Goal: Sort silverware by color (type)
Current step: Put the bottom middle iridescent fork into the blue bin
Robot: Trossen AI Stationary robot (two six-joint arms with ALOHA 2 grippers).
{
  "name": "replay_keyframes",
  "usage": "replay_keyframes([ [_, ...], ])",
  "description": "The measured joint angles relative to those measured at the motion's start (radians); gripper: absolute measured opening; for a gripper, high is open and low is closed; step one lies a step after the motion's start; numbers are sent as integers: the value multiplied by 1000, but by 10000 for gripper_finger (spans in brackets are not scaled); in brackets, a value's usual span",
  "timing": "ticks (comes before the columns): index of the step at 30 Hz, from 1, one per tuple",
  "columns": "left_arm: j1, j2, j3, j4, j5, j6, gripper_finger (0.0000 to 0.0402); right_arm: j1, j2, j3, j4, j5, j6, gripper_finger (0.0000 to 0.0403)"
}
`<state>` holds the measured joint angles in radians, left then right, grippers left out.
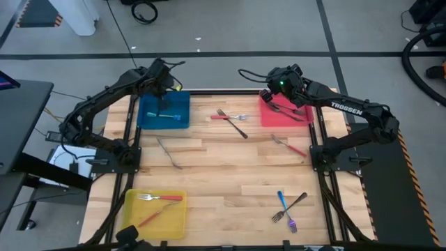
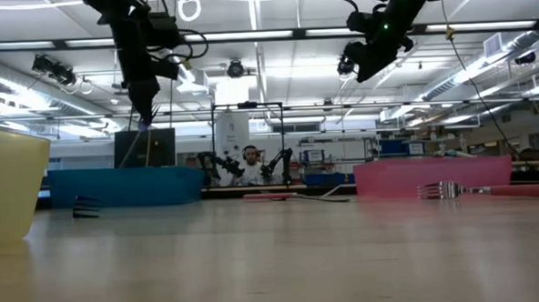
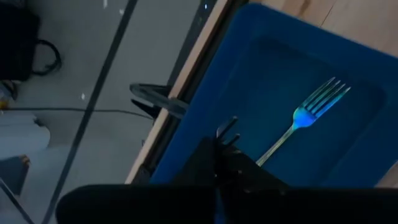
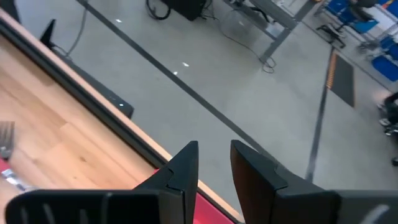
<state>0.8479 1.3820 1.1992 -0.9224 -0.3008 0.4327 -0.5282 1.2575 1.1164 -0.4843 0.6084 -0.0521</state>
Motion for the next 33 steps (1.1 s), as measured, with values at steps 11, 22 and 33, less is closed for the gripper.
replay_keyframes([
  [11, 12, 145, 0, -116, 16, -52, 6, 0, 0, 0, -3, -113, -2, 102],
  [22, 5, 209, 0, -123, 30, -53, 63, 0, 0, 0, -3, -116, 0, 102],
  [33, -85, 209, 0, -121, 30, -84, 94, 0, 0, 0, 73, -272, -56, 103],
])
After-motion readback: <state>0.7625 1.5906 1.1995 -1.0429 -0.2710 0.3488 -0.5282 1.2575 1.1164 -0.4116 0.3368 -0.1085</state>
